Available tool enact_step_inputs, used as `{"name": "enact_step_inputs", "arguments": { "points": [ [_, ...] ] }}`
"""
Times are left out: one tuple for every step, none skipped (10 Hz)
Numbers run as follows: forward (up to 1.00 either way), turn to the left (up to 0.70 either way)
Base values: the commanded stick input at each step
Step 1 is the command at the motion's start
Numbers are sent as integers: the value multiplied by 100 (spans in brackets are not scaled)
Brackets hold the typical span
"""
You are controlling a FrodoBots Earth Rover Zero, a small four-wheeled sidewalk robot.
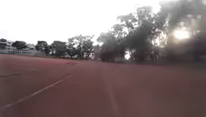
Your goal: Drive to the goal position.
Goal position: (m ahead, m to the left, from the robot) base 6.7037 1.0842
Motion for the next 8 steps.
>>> {"name": "enact_step_inputs", "arguments": {
  "points": [
    [70, 0],
    [70, -1],
    [70, -3],
    [70, -14],
    [70, -16],
    [70, -2],
    [70, 0],
    [70, 0]
  ]
}}
